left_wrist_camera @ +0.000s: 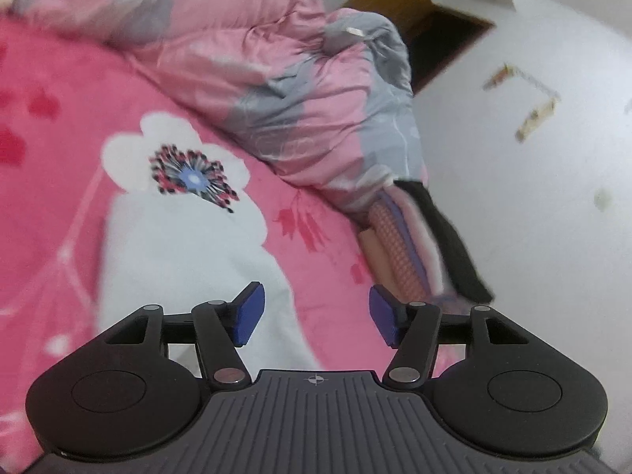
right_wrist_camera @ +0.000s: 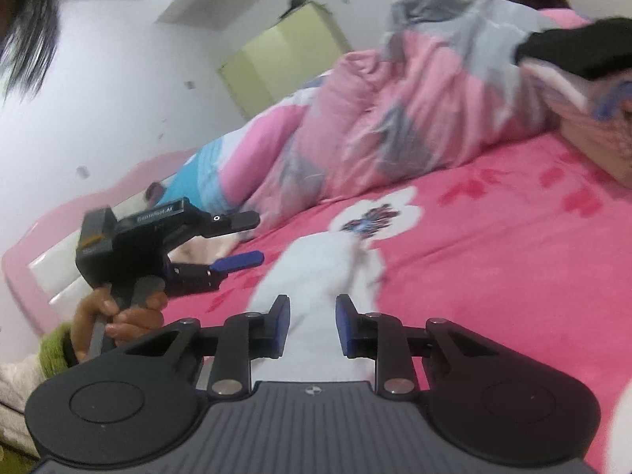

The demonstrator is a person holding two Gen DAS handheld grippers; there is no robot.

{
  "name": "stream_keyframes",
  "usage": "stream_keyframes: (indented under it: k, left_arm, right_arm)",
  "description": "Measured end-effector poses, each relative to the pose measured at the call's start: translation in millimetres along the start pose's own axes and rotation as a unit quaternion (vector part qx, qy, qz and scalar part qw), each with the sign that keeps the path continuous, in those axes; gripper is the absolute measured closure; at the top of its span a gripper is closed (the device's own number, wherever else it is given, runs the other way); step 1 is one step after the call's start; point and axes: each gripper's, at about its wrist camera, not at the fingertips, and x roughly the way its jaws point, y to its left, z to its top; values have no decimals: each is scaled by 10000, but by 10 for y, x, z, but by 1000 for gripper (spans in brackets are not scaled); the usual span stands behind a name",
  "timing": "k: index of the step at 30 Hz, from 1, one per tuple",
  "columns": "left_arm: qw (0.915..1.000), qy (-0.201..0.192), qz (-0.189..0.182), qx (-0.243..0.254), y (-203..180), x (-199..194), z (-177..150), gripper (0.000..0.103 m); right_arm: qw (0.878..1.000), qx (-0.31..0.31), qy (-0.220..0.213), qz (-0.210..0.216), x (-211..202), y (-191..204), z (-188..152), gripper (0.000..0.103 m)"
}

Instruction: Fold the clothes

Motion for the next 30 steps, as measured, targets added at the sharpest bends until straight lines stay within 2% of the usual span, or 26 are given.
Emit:
stream_keyframes:
  k: [3, 6, 11, 13, 18, 20, 21, 22, 25, 30]
  left_arm:
    - [9965, 198, 386, 715, -91, -260, -155, 45]
    - [9863, 404, 794, 1388, -141, -491, -386, 45]
    - [9876, 759, 618, 1229, -9, -633, -667, 45]
    - [9855, 848, 717, 1285, 11, -599, -741, 45]
    - [9791, 1044, 1001, 1427, 66, -514, -884, 45]
    - [9790, 1053, 1015, 1417, 85, -530, -922, 45]
    - [9793, 1045, 1003, 1415, 84, -539, -932, 45]
    - [9796, 1036, 989, 1413, 82, -550, -941, 45]
    - [9791, 1052, 950, 1456, 70, -574, -950, 45]
    - [9814, 1058, 874, 1345, 82, -628, -952, 45]
  right_arm:
    - [9998, -38, 109, -151, 0, 141, -122, 78]
    - [9982, 256, 53, -533, -97, 139, -224, 78]
    - [9834, 1567, -205, -888, -321, -114, -370, 77]
    - [9806, 1689, -204, -973, -283, -159, -398, 76]
    - [9818, 1635, 30, -964, -142, -129, -468, 76]
    - [9825, 1544, 107, -1039, -96, -99, -498, 81]
    - [9824, 1541, 133, -1050, -90, -95, -508, 97]
    - [9823, 1553, 147, -1032, -91, -91, -520, 102]
    - [9844, 1504, 107, -910, -146, -41, -554, 102]
    - [9828, 1434, 127, -1155, -156, -59, -624, 102]
